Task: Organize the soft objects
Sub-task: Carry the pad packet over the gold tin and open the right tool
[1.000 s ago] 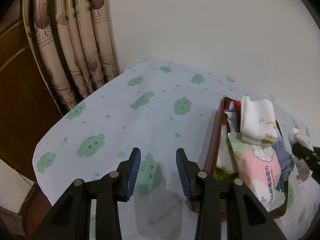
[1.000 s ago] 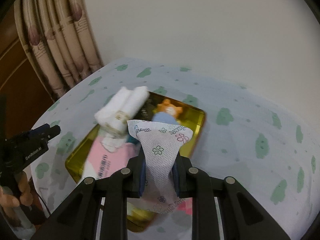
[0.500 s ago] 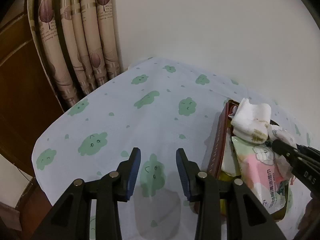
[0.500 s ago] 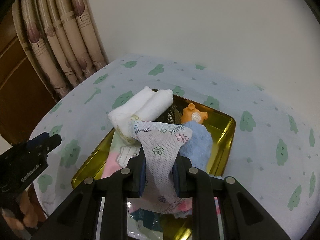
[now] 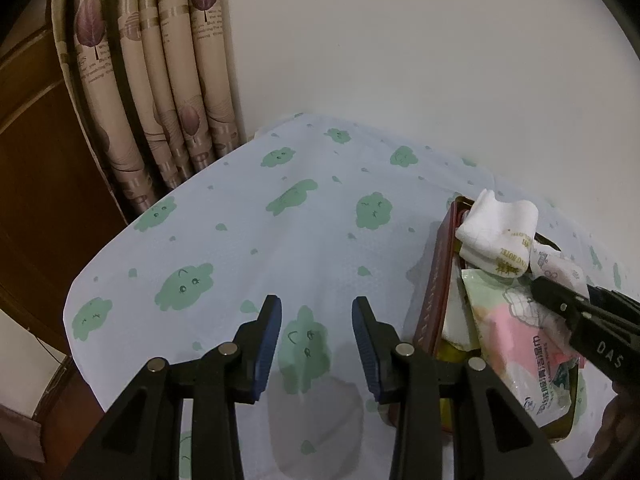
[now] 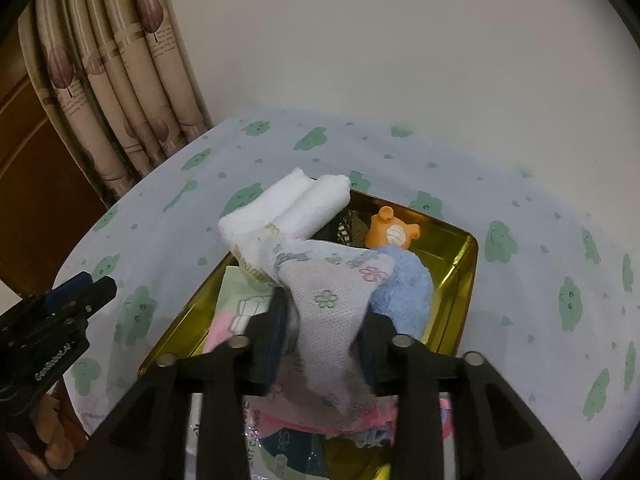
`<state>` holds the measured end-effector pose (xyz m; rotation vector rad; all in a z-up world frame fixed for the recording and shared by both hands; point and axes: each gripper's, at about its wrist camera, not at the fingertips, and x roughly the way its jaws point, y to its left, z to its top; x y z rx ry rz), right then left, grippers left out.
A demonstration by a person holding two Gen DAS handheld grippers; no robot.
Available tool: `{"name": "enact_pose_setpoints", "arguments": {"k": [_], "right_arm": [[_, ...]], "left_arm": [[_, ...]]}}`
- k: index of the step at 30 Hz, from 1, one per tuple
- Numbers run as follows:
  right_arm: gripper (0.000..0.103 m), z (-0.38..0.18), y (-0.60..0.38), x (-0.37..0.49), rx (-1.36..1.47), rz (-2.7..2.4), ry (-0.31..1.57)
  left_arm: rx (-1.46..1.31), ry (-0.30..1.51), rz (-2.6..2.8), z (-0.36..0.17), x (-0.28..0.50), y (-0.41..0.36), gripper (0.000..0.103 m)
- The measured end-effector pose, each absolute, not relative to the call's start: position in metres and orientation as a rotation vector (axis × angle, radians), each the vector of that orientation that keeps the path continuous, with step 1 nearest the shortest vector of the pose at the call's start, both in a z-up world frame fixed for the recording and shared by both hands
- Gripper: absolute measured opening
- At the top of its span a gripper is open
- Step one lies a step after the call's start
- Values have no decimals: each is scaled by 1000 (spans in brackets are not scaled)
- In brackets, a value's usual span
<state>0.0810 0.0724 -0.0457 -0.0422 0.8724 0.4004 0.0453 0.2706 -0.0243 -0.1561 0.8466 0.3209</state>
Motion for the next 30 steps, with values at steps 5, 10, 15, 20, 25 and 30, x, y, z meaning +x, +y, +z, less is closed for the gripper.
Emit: {"name": "enact_pose_setpoints", "arguments": {"k": [5,10,15,20,25,30], "right_arm": [[67,-45,73,75,-44,396,872],[80,-36,68,66,-38,385,855],[90,-24,56,43,-24,354,820],[98,-26,44,13,-30,282,786],[98,-34,38,-9,-41,267,790],[98,-39,39,-16,-29,280,808]], "left_arm": [[-144,851,319,-26,45,268,37],[-150,869,302,-30,47,267,37],[-116,860,292,-28,45,261,37],[-123,854,289,-27,44,262,37],[-117,847,287,-25,43,260,37],[-110,845,289,-25,42,258,37]]}}
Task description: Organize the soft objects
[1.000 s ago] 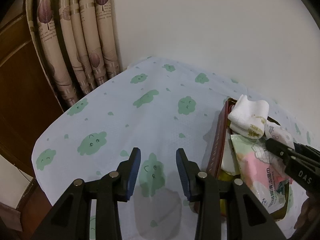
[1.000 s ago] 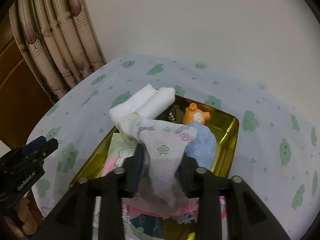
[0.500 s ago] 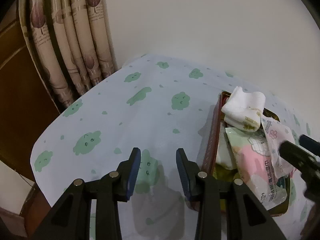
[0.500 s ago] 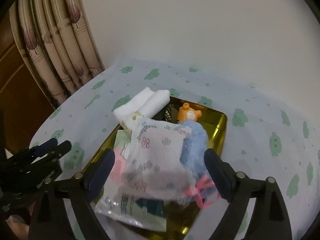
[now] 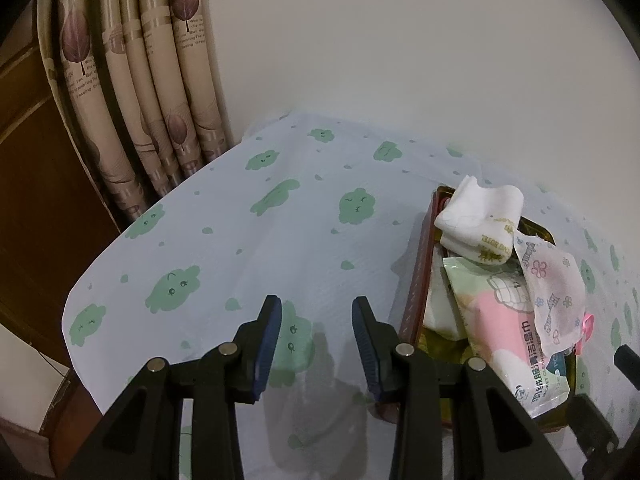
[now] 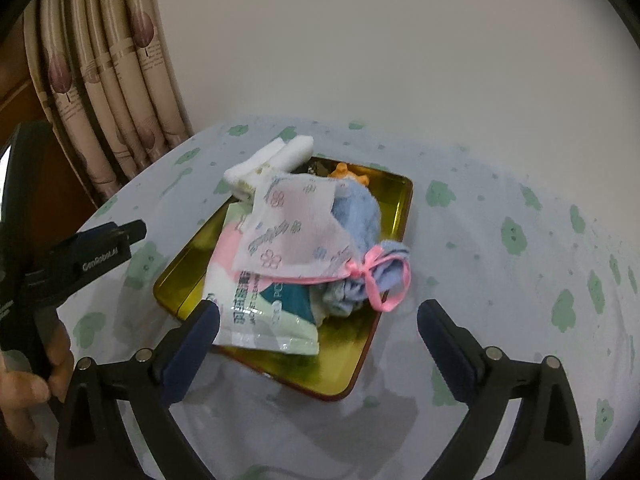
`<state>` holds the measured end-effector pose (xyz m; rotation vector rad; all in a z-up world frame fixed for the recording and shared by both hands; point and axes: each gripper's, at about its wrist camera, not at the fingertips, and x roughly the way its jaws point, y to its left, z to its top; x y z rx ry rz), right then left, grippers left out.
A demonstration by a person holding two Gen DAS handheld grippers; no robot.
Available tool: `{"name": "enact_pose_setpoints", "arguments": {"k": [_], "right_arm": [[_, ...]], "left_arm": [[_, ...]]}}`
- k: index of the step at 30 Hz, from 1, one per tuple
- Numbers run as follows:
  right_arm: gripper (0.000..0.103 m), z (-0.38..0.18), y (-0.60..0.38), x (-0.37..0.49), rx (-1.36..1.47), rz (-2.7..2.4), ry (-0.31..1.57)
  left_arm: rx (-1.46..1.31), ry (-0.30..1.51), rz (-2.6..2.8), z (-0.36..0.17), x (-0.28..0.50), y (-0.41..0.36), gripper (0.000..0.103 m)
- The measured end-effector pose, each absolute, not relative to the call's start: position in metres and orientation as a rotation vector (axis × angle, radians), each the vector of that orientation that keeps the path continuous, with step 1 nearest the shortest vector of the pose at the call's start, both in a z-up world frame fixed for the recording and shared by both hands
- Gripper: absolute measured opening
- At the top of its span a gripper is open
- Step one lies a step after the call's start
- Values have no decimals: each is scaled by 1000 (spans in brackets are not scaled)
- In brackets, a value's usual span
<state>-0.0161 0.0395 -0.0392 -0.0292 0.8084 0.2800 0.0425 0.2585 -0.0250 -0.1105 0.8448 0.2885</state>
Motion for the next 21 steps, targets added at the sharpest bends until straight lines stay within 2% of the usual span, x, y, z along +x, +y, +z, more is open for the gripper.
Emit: {"name": "enact_pose_setpoints", "arguments": {"k": [21], "right_arm": [[98,-48,45,-19,-50,287,833]], "left_arm": [[-111,840,288,-24,42,258,37]]}}
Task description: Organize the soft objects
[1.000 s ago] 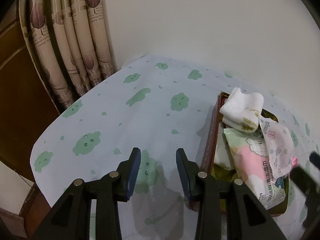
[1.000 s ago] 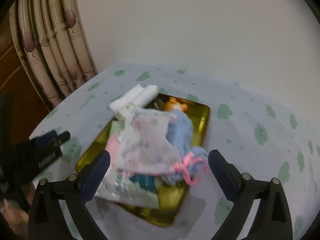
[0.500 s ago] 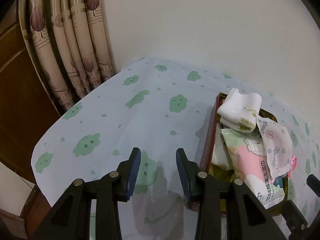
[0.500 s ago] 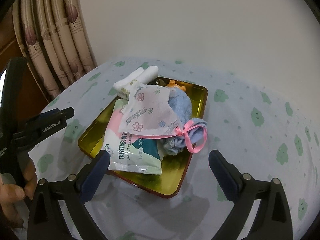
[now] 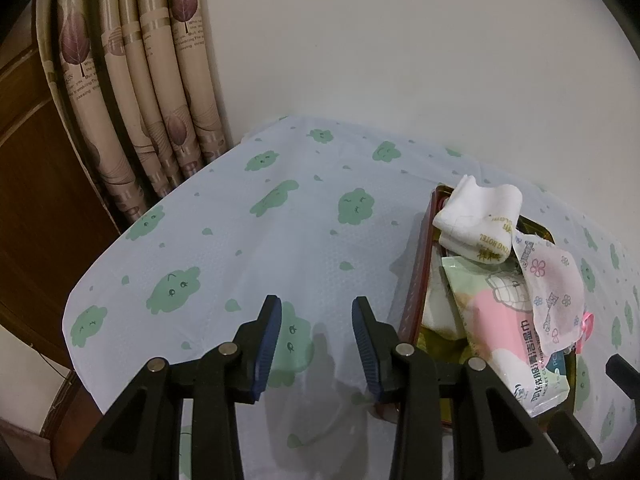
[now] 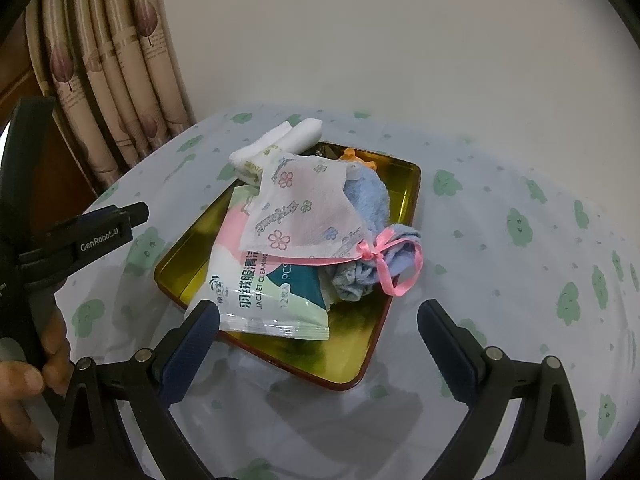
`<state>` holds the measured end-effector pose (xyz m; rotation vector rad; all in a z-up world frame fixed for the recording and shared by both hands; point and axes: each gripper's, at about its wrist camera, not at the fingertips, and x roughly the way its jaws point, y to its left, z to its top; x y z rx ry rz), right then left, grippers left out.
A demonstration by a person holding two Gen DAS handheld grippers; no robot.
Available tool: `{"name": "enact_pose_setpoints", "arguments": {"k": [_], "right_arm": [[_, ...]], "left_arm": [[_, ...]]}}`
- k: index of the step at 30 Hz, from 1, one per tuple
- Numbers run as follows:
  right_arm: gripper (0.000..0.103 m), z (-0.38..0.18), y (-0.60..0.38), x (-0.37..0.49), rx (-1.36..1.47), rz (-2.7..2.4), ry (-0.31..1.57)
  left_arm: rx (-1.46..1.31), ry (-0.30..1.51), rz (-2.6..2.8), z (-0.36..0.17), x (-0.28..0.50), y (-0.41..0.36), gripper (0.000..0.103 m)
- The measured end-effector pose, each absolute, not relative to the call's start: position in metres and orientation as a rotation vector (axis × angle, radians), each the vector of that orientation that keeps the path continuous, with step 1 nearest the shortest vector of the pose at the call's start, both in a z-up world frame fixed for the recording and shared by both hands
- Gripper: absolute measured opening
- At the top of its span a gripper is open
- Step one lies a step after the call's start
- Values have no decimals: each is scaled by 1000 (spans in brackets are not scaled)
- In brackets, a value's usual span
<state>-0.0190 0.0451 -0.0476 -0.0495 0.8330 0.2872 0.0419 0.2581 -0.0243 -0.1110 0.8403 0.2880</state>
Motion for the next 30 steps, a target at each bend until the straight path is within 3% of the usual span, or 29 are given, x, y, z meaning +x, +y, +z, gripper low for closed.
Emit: {"name": "enact_pose_setpoints", "arguments": {"k": [30], "right_arm": [[99,-50,49,-18,-65,284,843]], "left_arm": [[-111,845,287,-25,42,259,37]]}}
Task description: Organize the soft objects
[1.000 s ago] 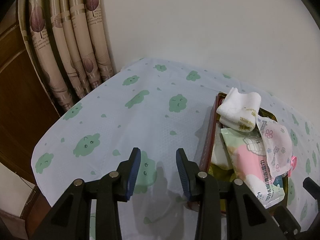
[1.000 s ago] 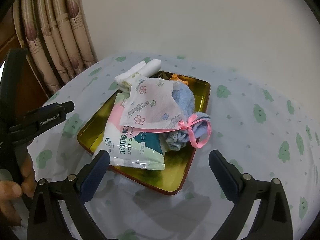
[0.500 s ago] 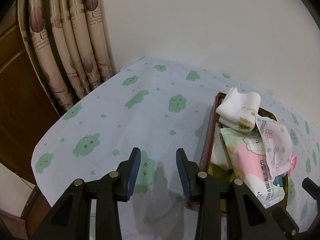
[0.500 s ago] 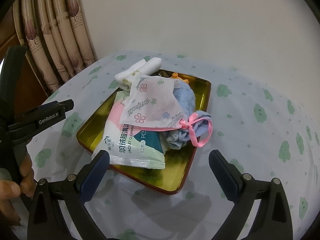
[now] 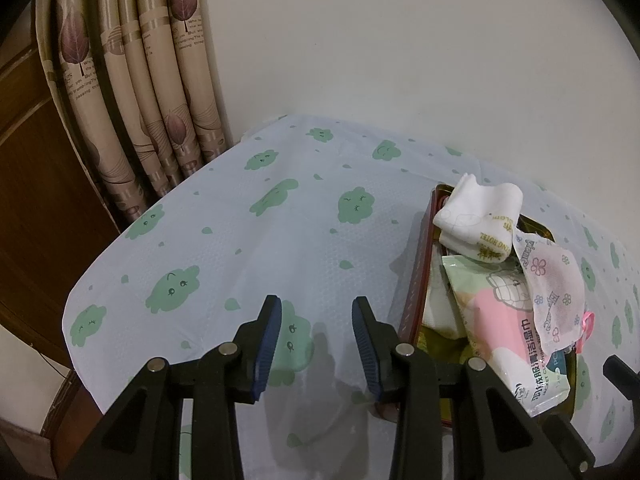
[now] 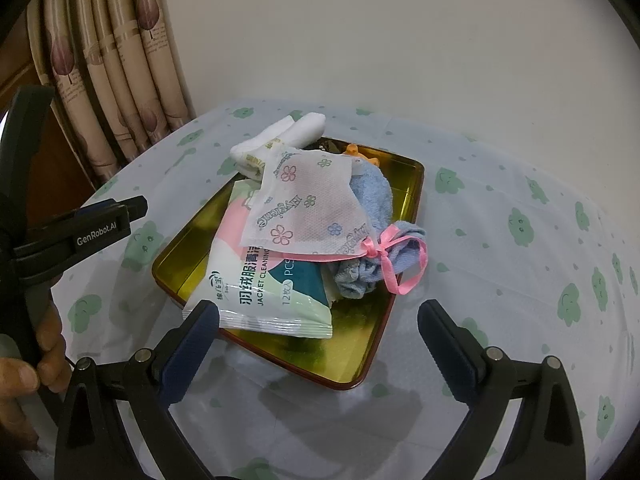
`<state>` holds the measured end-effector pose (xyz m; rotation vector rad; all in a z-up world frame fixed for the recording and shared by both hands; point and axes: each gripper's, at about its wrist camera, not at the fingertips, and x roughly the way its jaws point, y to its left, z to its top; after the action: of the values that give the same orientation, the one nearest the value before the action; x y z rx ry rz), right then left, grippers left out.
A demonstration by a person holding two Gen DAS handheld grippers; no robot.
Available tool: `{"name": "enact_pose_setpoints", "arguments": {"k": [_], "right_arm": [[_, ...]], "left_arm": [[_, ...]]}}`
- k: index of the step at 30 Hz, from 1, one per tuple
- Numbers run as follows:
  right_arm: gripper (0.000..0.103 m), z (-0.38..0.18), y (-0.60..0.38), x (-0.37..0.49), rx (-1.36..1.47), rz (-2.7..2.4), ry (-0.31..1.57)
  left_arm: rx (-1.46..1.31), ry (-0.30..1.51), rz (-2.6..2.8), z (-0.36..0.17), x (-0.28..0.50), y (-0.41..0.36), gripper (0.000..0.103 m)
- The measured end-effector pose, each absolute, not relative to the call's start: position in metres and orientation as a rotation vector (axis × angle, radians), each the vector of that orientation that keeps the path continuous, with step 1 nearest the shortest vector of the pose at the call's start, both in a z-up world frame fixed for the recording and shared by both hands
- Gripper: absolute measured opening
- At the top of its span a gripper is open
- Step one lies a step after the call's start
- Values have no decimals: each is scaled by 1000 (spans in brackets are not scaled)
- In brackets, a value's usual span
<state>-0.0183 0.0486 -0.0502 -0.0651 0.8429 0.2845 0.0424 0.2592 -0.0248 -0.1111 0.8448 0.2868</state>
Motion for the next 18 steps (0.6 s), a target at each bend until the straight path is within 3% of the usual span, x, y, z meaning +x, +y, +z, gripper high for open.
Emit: {"name": "enact_pose_setpoints", "arguments": {"k": [18], "right_arm": [[99,-52,51,-18,-76,293,851]], "left_arm": [[-100,843,284,-25,43,258,37]]}}
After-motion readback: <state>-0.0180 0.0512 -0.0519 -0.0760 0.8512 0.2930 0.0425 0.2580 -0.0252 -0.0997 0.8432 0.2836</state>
